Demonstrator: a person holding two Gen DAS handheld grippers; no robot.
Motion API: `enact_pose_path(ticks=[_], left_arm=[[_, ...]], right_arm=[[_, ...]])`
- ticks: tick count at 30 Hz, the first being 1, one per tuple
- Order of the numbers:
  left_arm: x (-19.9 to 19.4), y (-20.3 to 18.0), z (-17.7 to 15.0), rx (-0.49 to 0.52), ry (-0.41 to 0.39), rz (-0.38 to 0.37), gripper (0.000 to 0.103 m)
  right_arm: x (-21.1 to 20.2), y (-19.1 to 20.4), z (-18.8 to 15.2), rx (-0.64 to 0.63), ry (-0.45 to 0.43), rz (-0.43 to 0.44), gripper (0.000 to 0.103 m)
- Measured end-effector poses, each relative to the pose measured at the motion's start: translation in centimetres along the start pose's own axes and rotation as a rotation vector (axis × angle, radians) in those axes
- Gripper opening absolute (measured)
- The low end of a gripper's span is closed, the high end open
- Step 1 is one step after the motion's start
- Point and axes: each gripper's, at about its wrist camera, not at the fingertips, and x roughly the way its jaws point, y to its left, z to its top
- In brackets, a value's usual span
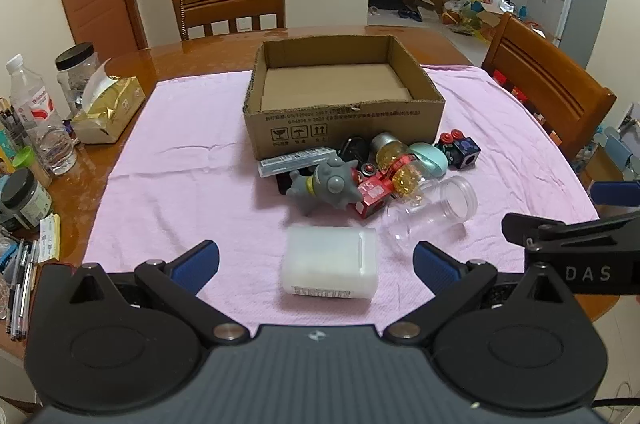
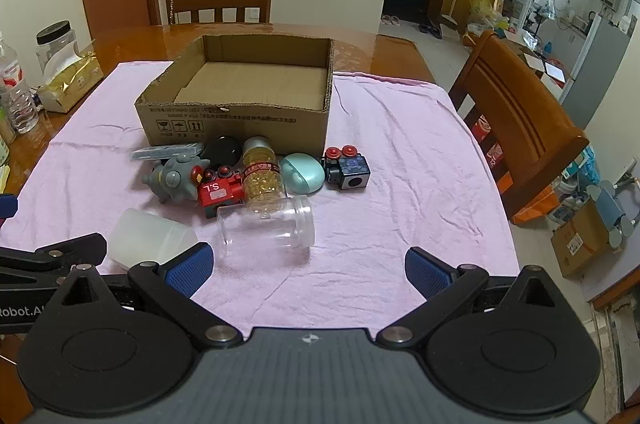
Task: Organize rigid objects
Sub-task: 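Move the left gripper to the white plastic box and close on it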
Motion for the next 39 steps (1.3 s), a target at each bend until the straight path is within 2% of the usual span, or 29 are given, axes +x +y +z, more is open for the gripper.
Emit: enact_pose_path(ticks=[6, 12, 19, 28, 35, 39], left_arm=[[1.6, -0.3, -1.2, 0.044, -0.006, -0.029, 0.102], [4.1, -1.0, -2.4, 0.065, 0.026, -0.052, 0.102], [7.3, -0.8, -2.8, 0.023, 0.051, -0.040, 0.102], [11.9, -0.2, -2.8, 0.005, 0.069, -0.004, 0.103], [13.4, 1.1, -2.8, 0.002, 0.082, 0.035, 0.102], [14.1, 2.0, -3.1, -0.053, 0.088, 0.028, 0.102]], right_arm=[[1.4, 0.1, -1.2, -0.033, -0.019, 0.021, 0.103], [3.6, -0.7, -2.6, -0.031, 0.040, 0.026, 0.103], [5.6, -1.6, -3.8, -0.007, 0.105, 0.036, 0.103], [7.5, -1.8, -3.9, -0.008, 0.132, 0.078, 0.103], [8.6, -1.9, -3.8, -0.017, 0.150, 0.081, 0.103], [8.7, -2.3, -3.8, -0.011, 0.153, 0.081, 0.103]])
